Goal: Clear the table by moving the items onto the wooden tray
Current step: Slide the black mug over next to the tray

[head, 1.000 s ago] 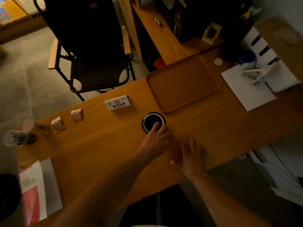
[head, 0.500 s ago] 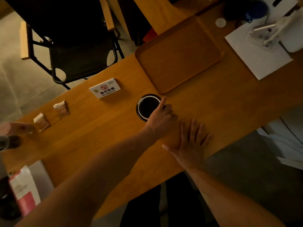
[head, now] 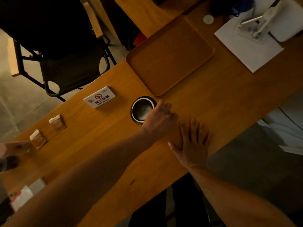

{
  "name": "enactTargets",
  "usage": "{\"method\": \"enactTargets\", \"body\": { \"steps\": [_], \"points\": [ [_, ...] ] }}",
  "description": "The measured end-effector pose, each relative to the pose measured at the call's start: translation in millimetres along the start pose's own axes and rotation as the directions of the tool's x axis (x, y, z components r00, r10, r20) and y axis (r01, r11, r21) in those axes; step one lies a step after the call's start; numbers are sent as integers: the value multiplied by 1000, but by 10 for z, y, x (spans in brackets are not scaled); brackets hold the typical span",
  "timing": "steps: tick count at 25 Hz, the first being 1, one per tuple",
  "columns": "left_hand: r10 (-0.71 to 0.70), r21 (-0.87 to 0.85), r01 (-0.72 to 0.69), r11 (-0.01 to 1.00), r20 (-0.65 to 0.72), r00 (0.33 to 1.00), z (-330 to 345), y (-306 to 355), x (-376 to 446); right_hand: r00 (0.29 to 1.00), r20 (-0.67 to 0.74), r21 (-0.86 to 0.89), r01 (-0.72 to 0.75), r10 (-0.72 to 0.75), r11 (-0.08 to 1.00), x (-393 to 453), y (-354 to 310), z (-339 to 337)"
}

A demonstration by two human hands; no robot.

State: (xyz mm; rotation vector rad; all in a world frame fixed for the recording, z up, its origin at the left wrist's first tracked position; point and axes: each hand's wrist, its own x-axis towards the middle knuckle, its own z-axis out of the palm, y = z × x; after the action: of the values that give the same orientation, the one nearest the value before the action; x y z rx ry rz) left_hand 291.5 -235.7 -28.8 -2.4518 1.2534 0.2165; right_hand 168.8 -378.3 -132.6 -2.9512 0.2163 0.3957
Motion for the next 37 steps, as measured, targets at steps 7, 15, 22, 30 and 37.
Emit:
{"method": "enactTargets", "body": {
  "steps": [7,15,22,30,37],
  "points": [
    [-114,48,110,993,83,990,-314,-411,-221,1000,25,-9,-16,16,1000,13,-10,-42],
    [-310,-571,382,726,224,924,-214,-668,-559,999,34,2,-9,9,1000,-2,-18,-82],
    [-406,-871,353,342,202,891,219,-521,-857,996,80,-18,-27,28,999,-20,-41,-160],
    [-447,-911,360,201,241,861,509,-287,-904,998,56,-32,-22,24,999,-7,-23,-88],
    [-430,-921,346,181,242,870,625,-258,-918,999,49,-45,-12,15,999,2,-16,-77]
  ]
}}
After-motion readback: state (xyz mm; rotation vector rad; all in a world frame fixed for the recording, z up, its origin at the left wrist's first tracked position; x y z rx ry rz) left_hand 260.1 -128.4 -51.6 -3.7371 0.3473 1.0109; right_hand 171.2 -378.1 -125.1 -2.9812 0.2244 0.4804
